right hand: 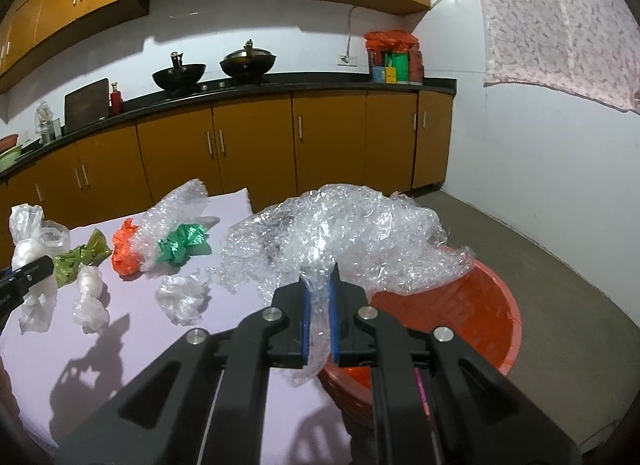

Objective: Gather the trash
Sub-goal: 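Carry the bubble wrap over the basket with the right tool while the left holds the white bag, then open the right tool over the basket while the left tool drops the white bag, then grasp a crumpled clear bag with the right tool while the left grasps a white bag, then carry the clear bag over the basket with the right tool while the left carries the white bag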

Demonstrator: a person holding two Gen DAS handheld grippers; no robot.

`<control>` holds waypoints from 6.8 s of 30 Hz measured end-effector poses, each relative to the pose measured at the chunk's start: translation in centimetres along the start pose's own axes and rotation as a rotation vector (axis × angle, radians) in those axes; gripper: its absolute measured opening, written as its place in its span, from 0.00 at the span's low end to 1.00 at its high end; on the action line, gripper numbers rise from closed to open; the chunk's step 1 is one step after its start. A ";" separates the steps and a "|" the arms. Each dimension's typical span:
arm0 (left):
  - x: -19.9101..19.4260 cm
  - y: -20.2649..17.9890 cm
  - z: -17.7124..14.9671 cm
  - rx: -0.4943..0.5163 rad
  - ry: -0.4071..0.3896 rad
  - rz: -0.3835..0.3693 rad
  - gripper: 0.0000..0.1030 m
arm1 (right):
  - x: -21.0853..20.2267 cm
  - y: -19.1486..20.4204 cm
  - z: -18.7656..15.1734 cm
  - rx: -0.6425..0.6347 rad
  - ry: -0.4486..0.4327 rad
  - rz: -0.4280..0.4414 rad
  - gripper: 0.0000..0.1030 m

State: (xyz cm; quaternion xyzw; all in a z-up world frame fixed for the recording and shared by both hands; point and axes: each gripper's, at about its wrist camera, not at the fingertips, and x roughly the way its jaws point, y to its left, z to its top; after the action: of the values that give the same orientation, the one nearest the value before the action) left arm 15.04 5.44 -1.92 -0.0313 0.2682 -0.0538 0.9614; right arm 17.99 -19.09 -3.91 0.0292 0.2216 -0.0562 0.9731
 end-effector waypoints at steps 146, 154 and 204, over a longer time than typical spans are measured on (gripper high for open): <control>5.1 10.7 -3.1 -0.116 0.146 0.165 0.39 | 16.1 16.3 -2.7 -0.024 0.390 0.267 0.44; 3.9 8.5 -2.4 -0.097 0.115 0.129 0.39 | 12.4 13.9 -1.9 -0.014 0.312 0.268 0.43; 7.4 -17.3 1.4 0.188 0.116 -0.357 0.39 | 2.1 -8.7 1.7 0.122 0.000 -0.130 0.43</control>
State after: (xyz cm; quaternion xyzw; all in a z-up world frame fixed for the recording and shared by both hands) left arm 20.55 -12.56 -2.93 0.0148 0.3070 -0.2496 0.9183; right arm 19.54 -28.03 -3.55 0.0741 0.2191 -0.1329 0.9638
